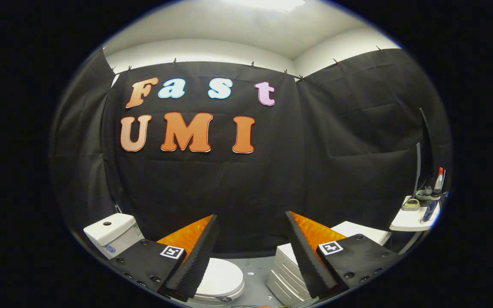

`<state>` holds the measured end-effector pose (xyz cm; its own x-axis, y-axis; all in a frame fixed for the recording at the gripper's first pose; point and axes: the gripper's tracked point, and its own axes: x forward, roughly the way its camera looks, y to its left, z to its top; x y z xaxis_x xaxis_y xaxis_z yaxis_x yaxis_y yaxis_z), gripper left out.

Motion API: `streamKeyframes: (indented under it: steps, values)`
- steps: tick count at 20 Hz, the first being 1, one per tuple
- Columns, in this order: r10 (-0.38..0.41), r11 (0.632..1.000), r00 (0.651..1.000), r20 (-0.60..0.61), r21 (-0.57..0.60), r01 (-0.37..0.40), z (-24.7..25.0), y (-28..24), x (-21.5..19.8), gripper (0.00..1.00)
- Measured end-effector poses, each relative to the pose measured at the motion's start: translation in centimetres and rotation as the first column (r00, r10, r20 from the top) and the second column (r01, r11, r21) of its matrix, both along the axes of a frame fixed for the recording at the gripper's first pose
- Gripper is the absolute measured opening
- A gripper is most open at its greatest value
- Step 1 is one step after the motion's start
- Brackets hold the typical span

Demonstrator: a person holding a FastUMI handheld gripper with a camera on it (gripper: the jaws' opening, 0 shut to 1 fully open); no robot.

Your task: Open the toilet lid.

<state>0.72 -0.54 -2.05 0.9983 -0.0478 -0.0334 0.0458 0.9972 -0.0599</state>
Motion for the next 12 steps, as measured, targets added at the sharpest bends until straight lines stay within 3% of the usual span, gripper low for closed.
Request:
streamKeyframes:
  steps: [12]
  values:
    - [0.028,0.999,0.999,-0.027,0.033,-0.027,-2.7,0.3,0.7,0.98]
